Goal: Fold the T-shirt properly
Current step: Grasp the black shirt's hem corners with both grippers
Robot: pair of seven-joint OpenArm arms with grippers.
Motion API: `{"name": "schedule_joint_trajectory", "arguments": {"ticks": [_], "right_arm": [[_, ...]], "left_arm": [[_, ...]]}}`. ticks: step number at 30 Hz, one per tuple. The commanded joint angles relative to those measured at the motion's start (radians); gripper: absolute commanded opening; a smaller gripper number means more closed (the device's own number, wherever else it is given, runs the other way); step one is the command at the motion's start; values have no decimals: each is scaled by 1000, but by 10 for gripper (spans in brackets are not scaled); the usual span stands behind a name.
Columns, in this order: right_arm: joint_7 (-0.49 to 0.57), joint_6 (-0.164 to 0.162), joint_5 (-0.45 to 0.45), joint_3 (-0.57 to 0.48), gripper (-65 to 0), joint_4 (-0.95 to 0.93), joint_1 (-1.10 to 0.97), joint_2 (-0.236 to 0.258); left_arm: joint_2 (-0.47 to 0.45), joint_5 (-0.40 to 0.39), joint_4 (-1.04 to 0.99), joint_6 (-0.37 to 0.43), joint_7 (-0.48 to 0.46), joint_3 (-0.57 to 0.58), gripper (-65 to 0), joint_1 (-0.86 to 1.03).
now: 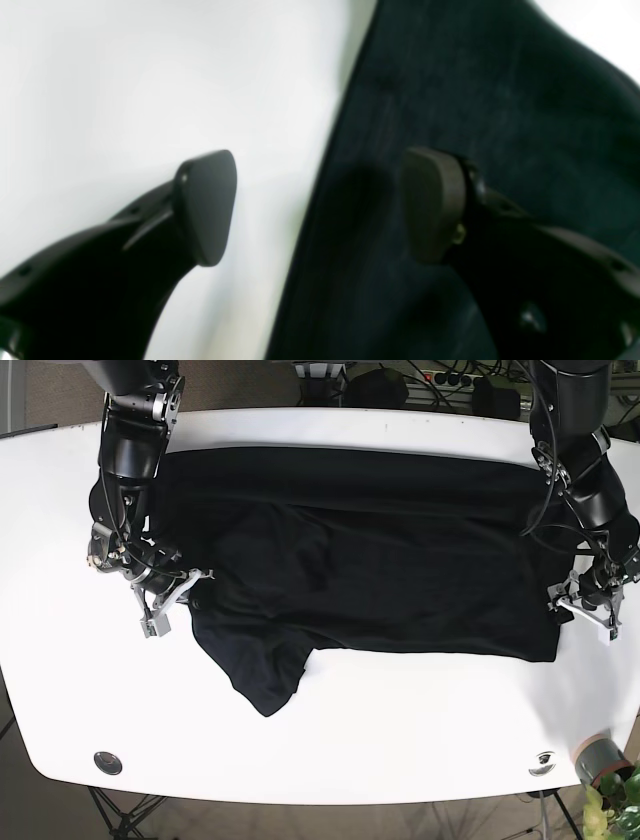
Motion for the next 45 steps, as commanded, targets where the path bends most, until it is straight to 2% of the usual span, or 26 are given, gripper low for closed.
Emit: {"name": "schedule_joint_trajectory", "arguments": {"ticks": [1, 5, 9, 15, 17, 20, 23, 24, 28, 32, 38, 42, 45], "right_arm": [[-28, -10, -29, 1, -626, 5, 8, 8], [-28, -10, -28, 1, -626, 5, 8, 7], [-28, -10, -28, 3, -626, 5, 8, 7], [-26, -10, -28, 5, -626, 5, 8, 7], [-26, -10, -28, 5, -626, 5, 8, 7], [-26, -10, -28, 5, -626, 5, 8, 7], [-25, -10, -28, 5, -626, 5, 10, 7], [-25, -10, -28, 5, -626, 5, 10, 7], [-23, -10, -28, 5, -626, 5, 10, 7], [-23, -10, -28, 5, -626, 7, 12, 8], [-29, -10, -31, 5, -626, 127, 4, 15], [-29, -10, -38, 0, -628, 136, 22, 33], [-29, -10, -38, 0, -628, 136, 71, 45]], "left_arm": [[-17, -10, -23, -7, -13, 4, -167, -32], [-3, -10, -33, -76, 1, 44, -169, -32], [31, -10, -27, -138, 76, 55, -171, -28], [55, -10, -27, -145, 76, 58, -186, -8], [63, -10, -25, -145, 69, 58, -256, -5], [66, -10, -31, -140, 42, 55, -453, -5], [68, -10, -31, -137, 12, 53, -615, -5], [68, -8, -30, -137, 4, 53, -650, -5], [68, -11, -23, -137, -2, 33, -650, -5], [95, -5, 52, -143, 13, -65, -650, -3], [153, -8, 342, -145, 164, -77, -650, 46], [210, -2, 509, -145, 230, -68, -650, 51], [233, -2, 590, -140, 260, -16, -650, 51]]}}
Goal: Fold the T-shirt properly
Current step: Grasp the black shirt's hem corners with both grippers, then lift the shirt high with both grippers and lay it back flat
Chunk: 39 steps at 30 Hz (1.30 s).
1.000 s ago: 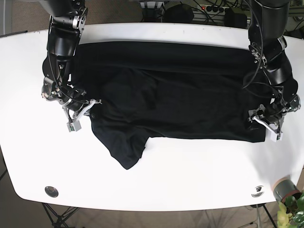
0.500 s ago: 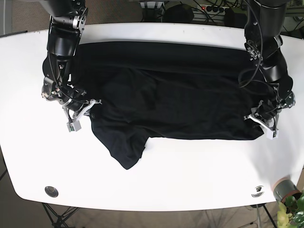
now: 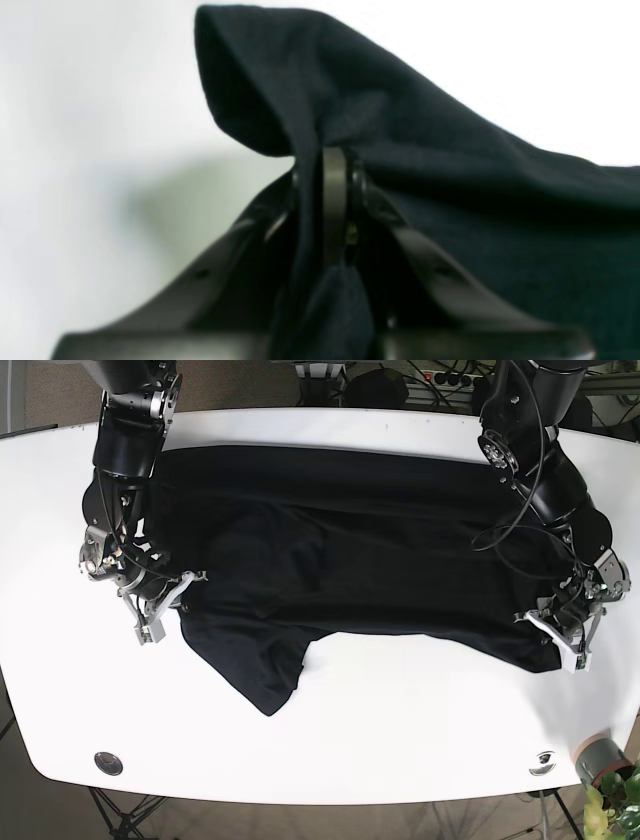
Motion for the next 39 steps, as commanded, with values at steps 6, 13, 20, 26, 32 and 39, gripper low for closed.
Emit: {"name": "schedule_joint_trajectory", "arguments": {"ticks": [6, 13, 20, 26, 32, 39], "right_arm": [[-11, 3, 14, 3, -628, 24, 172, 68], [-84, 8, 14, 2, -628, 22, 364, 123], [-188, 10, 14, -3, -628, 22, 631, 175], [-254, 10, 26, -136, -628, 28, 861, 226], [-324, 11, 26, -133, -628, 28, 951, 249], [-361, 7, 94, -43, -628, 117, 783, 287]], "left_arm": [[35, -14, 242, 5, 1, 116, -650, -41], [35, -14, 320, 56, 63, 183, -650, -196], [28, -12, 280, 72, 80, 214, -650, -471], [-31, -14, 182, 72, 75, 240, -650, -689], [-66, -19, 193, 71, 83, 234, -650, -745], [-87, -22, 326, 68, 87, 233, -650, -549]]}}
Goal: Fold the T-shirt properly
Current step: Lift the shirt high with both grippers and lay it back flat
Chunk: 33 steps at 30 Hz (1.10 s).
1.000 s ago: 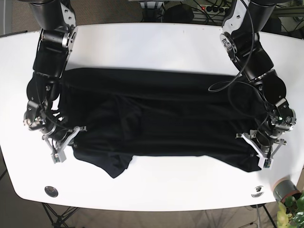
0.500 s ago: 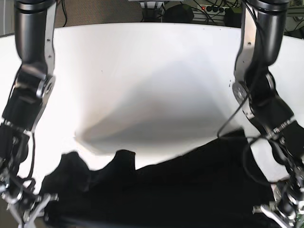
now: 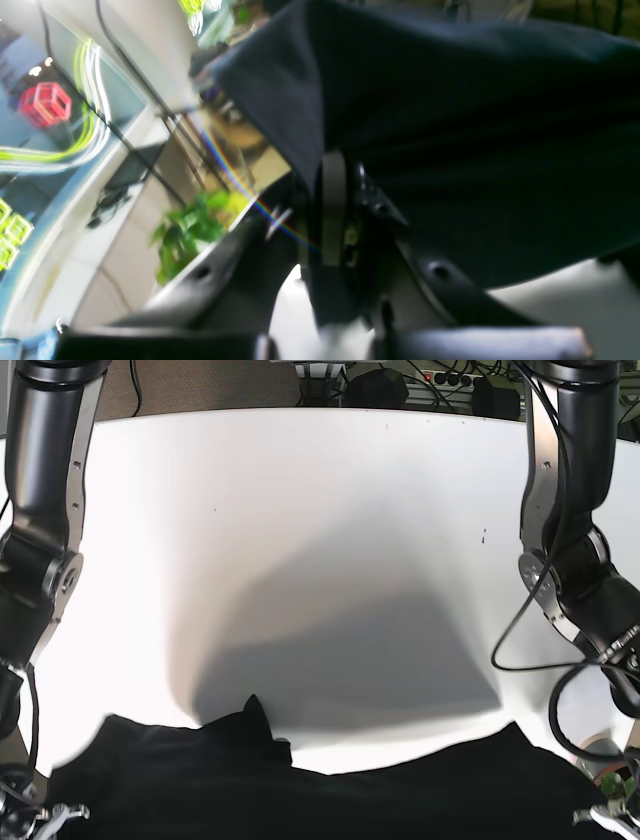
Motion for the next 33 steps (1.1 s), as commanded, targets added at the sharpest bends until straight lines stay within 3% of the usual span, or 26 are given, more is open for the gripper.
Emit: {"name": "schedule_joint_trajectory", "arguments": {"ticks": [1, 8, 12, 18, 22, 33], "right_arm": [[-20, -15, 16, 68, -628, 94, -42, 37], [-47, -15, 68, 182, -628, 284, -348, 29], [-47, -12, 87, 266, -628, 376, -534, -20], [-47, -9, 87, 323, -628, 441, -744, -98], [-47, -9, 87, 371, -628, 495, -855, -150], [-47, -9, 88, 391, -626, 545, -1091, -211]], "left_arm": [[-22, 23, 76, 21, -13, -8, -650, 33], [-16, 22, 207, 21, -13, -49, -650, 301], [-16, 19, 254, 19, -20, -55, -650, 450], [-1, -115, 282, 19, -20, -141, -650, 639], [4, -152, 285, 19, -20, -180, -650, 761], [19, -245, 314, 19, -20, -285, -650, 1024]]}}
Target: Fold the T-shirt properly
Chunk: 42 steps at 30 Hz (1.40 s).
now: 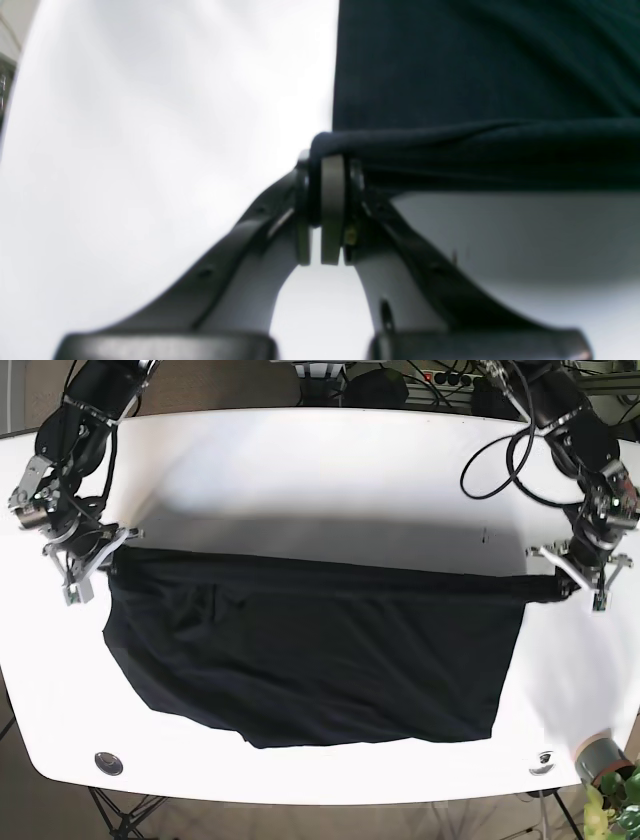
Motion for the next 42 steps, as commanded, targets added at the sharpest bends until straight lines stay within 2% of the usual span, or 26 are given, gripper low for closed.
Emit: {"name": "schedule_joint_trajectory", "arguments": {"ticks": [1, 13, 15, 17, 19, 21, 24, 26, 31, 35, 42], "right_arm": [[18, -5, 10, 7, -626, 21, -13, 8], [18, -5, 10, 7, -615, 21, -175, 7], [18, -5, 10, 7, -568, 21, -195, 7], [18, -3, 18, 7, -466, 24, -219, 5], [19, -3, 55, 13, -377, 36, -244, 5], [19, -3, 137, 55, -289, 51, -276, 4], [19, -3, 248, 90, -235, 56, -297, -1], [19, -3, 302, 102, -235, 56, -310, 4], [19, -3, 394, 133, -235, 56, -317, 34], [12, -3, 404, 193, -235, 56, -317, 37], [-10, -3, 404, 205, -235, 65, -316, 41]], "left_arm": [[-21, -11, 17, 10, -20, -24, -650, 17], [-21, -14, 16, 10, -20, -62, -650, 163], [-21, -9, 14, 10, -20, -62, -650, 171], [-21, -8, 14, 10, -20, -55, -650, 183], [-23, -6, 14, 12, -16, -39, -606, 183], [-26, -6, 14, 13, -15, -28, -482, 183], [-26, -6, 22, 13, -13, -25, -321, 184], [-26, -8, 28, 13, -13, -28, -272, 184], [-27, -16, 134, 10, -13, -47, -306, 180], [-24, -16, 207, 10, -13, -25, -307, 155], [-23, -6, 207, 15, -13, 76, -307, 77]]}}
